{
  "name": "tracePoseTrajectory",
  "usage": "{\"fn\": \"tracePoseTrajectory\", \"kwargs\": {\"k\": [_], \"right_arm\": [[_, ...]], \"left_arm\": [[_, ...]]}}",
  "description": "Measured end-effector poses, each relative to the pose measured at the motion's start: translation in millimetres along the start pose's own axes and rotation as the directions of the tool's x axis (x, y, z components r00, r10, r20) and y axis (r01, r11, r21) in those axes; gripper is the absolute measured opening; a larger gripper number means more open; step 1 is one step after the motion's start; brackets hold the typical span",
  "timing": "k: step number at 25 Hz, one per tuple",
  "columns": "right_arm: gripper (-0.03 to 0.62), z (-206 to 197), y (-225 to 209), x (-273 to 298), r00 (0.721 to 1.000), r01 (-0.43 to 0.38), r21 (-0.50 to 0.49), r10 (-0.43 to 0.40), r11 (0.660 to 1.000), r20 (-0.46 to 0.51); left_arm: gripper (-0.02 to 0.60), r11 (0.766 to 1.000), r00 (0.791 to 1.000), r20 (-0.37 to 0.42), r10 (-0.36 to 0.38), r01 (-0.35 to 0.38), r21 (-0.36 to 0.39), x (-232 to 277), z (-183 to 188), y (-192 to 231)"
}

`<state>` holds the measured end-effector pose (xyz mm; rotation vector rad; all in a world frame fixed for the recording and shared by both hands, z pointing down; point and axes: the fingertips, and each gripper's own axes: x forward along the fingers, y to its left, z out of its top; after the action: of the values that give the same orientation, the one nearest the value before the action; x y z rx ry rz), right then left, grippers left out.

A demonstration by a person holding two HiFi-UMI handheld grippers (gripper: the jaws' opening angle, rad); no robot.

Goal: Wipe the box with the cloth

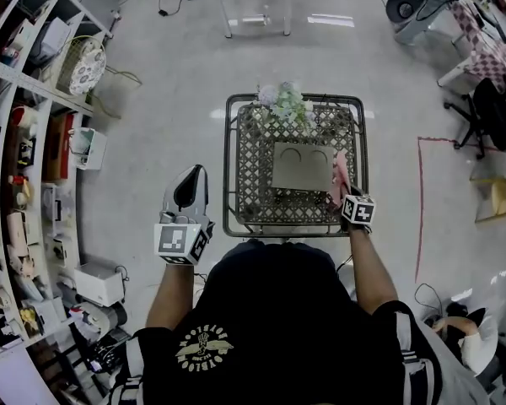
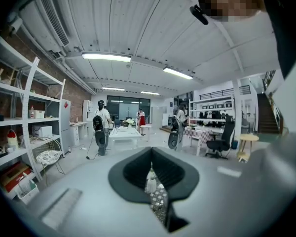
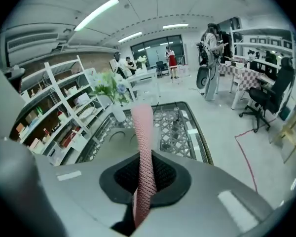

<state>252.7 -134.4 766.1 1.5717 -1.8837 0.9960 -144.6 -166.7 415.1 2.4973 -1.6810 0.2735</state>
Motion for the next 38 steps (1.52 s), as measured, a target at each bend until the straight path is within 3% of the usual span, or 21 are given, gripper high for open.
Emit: {"fn": "tracePoseTrajectory", "kwargs": {"k": [4,9,18,25,31,38], "right_arm": [[0.017,35.1,10.7,-44.4,0.99,-0.016,0.03,0.012,0.999,0.138],[0.017,82.2,32.1,-116.6,0.95,-0.04,0.019,0.032,0.999,0.311],[0.017,185.2,82.1,-263.2,0.818,-0.023,-0.126,0.091,0.992,0.568],[0.017,210.4,100.1,-325.3,0.719,-0.007,-0.159,0.116,0.987,0.685],[0.017,216.1,99.1,-337.5,0.695,-0.011,-0.151,0.116,0.988,0.709],[0.017,218.6,100.0,-334.7,0.701,-0.024,-0.147,0.122,0.989,0.703]], "left_arm": [[0.0,0.999,0.999,0.018,-0.036,0.036,-0.001,7.6,3.1,-3.9],[0.0,0.997,0.997,0.045,-0.069,0.071,-0.023,10.0,13.6,-7.5],[0.0,0.992,0.988,0.089,-0.124,0.125,-0.001,18.5,57.9,-22.9],[0.0,0.988,0.982,0.108,-0.156,0.152,0.037,21.9,65.2,-31.7],[0.0,0.984,0.978,0.114,-0.176,0.173,0.037,22.3,66.2,-43.5],[0.0,0.985,0.98,0.099,-0.172,0.169,0.035,21.5,63.5,-42.5]]}}
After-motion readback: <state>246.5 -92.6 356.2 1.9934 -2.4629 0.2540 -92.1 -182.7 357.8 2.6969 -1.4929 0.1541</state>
